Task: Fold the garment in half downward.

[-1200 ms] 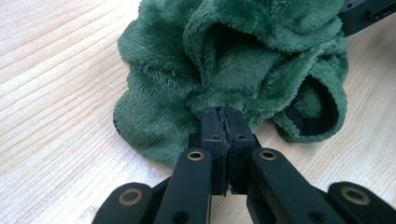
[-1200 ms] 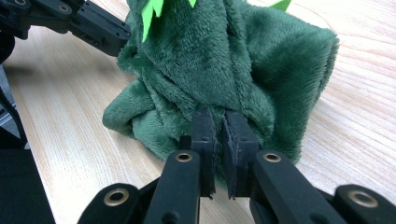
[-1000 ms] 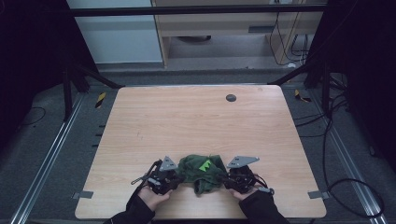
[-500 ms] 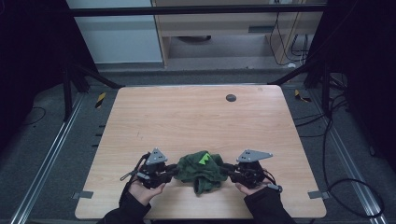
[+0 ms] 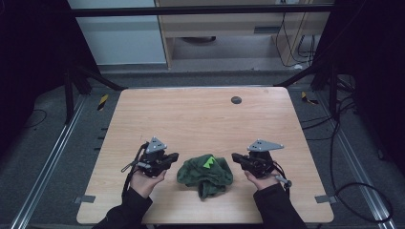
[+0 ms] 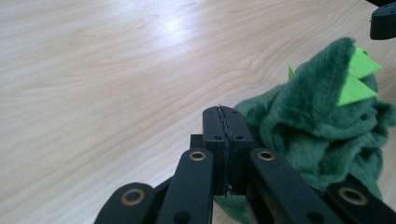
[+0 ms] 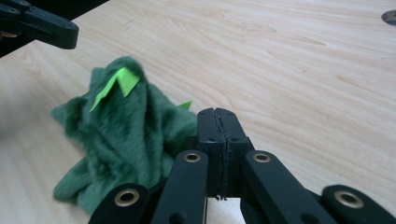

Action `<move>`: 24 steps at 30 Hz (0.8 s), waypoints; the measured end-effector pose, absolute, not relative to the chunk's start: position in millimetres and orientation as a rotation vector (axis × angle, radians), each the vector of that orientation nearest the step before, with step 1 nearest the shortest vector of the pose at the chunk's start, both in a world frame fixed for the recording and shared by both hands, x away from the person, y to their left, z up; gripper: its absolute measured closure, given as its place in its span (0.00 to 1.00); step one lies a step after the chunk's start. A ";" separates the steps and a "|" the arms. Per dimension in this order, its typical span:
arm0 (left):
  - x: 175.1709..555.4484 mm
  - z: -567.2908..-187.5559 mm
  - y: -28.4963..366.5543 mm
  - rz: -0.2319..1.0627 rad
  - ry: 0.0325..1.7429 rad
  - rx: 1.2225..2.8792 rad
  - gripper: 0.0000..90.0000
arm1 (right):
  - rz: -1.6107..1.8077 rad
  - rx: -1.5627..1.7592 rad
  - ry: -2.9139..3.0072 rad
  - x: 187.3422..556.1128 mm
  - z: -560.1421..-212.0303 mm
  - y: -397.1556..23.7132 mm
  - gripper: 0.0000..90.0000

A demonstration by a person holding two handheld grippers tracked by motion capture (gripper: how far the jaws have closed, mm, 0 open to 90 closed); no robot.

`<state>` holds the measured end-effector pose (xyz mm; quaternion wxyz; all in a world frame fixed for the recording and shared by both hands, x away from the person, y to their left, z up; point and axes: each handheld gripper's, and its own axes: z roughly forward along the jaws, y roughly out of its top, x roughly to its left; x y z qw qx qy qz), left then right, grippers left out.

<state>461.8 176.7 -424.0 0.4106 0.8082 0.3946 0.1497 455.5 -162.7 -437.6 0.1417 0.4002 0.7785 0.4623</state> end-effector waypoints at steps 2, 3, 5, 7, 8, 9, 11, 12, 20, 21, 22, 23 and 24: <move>465.9 -423.8 173.3 0.382 0.988 2.037 1.00 | 1.340 1.160 2.244 459.7 -437.9 -161.1 1.00; 470.5 -424.5 169.0 0.382 0.978 2.040 1.00 | 1.342 1.162 2.243 462.0 -437.9 -159.4 1.00; 475.2 -426.1 163.6 0.376 0.966 2.047 1.00 | 1.346 1.155 2.244 465.7 -437.9 -155.6 1.00; 478.1 -427.4 160.3 0.374 0.962 2.050 1.00 | 1.348 1.153 2.245 467.0 -437.9 -153.6 1.00; 481.4 -429.1 155.8 0.361 0.955 2.057 1.00 | 1.361 1.154 2.253 470.9 -438.2 -147.8 1.00; 482.8 -430.1 153.6 0.360 0.948 2.063 1.00 | 1.365 1.150 2.256 472.3 -438.7 -145.9 1.00; 485.4 -432.4 149.9 0.343 0.945 2.066 1.00 | 1.358 1.146 2.269 475.7 -441.3 -140.1 1.00; 485.4 -432.4 149.9 0.343 0.945 2.066 1.00 | 1.354 1.146 2.276 476.5 -442.5 -138.4 1.00; 489.0 -445.6 140.4 0.285 0.929 2.109 1.00 | 1.339 1.140 2.338 478.1 -453.5 -126.5 1.00; 488.9 -446.9 139.9 0.282 0.925 2.117 1.00 | 1.337 1.139 2.346 477.8 -455.0 -125.2 1.00; 488.6 -448.0 139.4 0.275 0.923 2.121 1.00 | 1.337 1.139 2.353 477.5 -456.4 -123.9 1.00; 488.5 -449.1 139.4 0.268 0.917 2.131 1.00 | 1.336 1.137 2.361 477.2 -457.4 -123.1 1.00; 488.2 -449.8 138.9 0.262 0.914 2.134 1.00 | 1.335 1.138 2.368 476.4 -458.0 -121.8 1.00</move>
